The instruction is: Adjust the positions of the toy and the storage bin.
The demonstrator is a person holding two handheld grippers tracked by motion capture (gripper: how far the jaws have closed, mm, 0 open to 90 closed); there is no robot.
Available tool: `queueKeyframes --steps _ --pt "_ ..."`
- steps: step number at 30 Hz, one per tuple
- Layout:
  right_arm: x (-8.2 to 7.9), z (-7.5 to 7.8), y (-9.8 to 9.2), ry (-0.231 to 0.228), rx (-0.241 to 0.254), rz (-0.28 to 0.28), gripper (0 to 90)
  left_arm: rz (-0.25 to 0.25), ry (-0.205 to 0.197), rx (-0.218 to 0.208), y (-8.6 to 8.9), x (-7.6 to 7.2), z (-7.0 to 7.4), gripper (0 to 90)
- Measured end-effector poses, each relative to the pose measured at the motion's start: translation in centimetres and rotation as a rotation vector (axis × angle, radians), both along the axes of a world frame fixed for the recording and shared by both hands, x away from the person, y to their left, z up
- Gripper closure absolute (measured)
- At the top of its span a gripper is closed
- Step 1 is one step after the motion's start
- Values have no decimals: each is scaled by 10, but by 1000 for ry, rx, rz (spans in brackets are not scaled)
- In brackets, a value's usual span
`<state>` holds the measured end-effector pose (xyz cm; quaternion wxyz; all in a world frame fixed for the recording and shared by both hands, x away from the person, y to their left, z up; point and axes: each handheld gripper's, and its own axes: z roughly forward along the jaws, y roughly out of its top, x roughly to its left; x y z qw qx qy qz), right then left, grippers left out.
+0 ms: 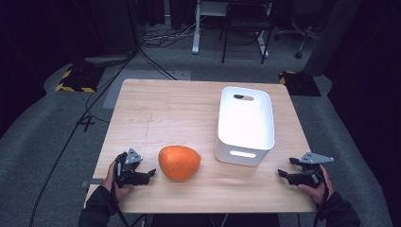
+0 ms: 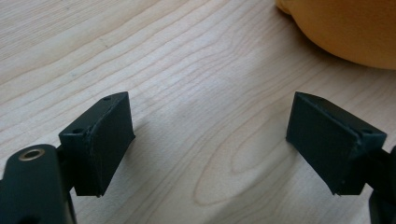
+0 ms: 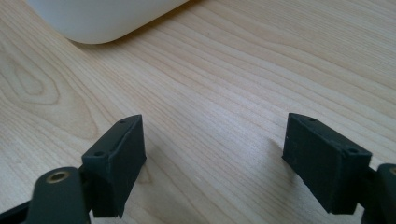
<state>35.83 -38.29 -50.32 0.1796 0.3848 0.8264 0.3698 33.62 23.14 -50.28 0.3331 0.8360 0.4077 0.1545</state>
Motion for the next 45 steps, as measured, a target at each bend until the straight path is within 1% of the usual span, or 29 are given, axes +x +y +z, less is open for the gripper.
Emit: queueKeyframes --steps 1,2,3,4,9,11,12,13,14,15,17,18,19,21,24,25,26,27,29,30,31,34,35,36,40,43,44,45 --pt "0 0 0 0 0 0 211 -4 -8 7 0 -1 0 149" --pt "0 0 0 -1 0 1 211 -4 -8 7 0 -1 0 149" --pt "0 0 0 -1 0 1 211 -10 -7 6 0 0 0 149" --pt "0 0 0 0 0 0 211 -19 3 1 1 1 0 148" --pt "-2 0 0 2 1 -13 211 -43 5 4 2 2 0 147" --pt "-1 0 0 2 0 -10 209 -43 0 4 2 1 0 148" --pt "-1 0 0 3 1 -9 207 -28 4 -1 2 -1 0 147" --pt "0 0 0 3 0 -10 206 -23 -4 3 1 -2 0 148" --pt "0 0 0 3 0 -10 206 -23 -4 3 1 -2 0 148" --pt "2 1 1 9 -1 -12 205 -33 -8 10 2 -6 0 148" --pt "2 0 2 10 0 -14 205 -31 -5 10 1 -6 1 151" --pt "1 0 1 7 -2 -12 206 -34 7 -1 1 -6 0 153" --pt "1 0 1 5 -2 -9 206 -42 12 9 1 -5 2 158" --pt "1 0 1 6 -2 -9 206 -50 18 13 -1 -5 3 168" --pt "2 0 1 6 -3 -8 206 -70 9 -8 -5 -8 9 168" --pt "2 0 1 6 -1 -10 206 -73 5 -13 -5 -10 12 168" --pt "2 0 1 6 -2 -9 206 -73 5 -13 -5 -10 12 168" --pt "2 0 1 5 -3 -8 205 -91 -16 -28 -7 -11 19 168" --pt "2 0 1 6 -4 -7 205 -96 -45 -32 -8 -14 26 168" --pt "2 0 1 6 -4 -7 205 -96 -45 -32 -8 -14 26 167" --pt "2 0 1 5 -3 -8 205 -109 -55 -49 -10 -17 32 164" --pt "2 0 1 4 -3 -9 205 -128 -81 -50 -16 -19 40 161" --pt "2 0 1 4 -3 -9 205 -128 -81 -50 -16 -19 40 160" --pt "2 0 1 5 -3 -8 205 -122 -98 -45 -21 -20 45 159" --pt "2 0 1 4 -4 -8 205 -163 -113 -55 -27 -22 52 159" --pt "2 0 1 5 -4 -8 205 -168 -116 -64 -30 -24 56 159" --pt "2 0 1 5 -4 -8 205 -178 -136 -57 -32 -26 61 160" --pt "2 0 1 5 -4 -8 205 -178 -136 -57 -32 -26 61 160"
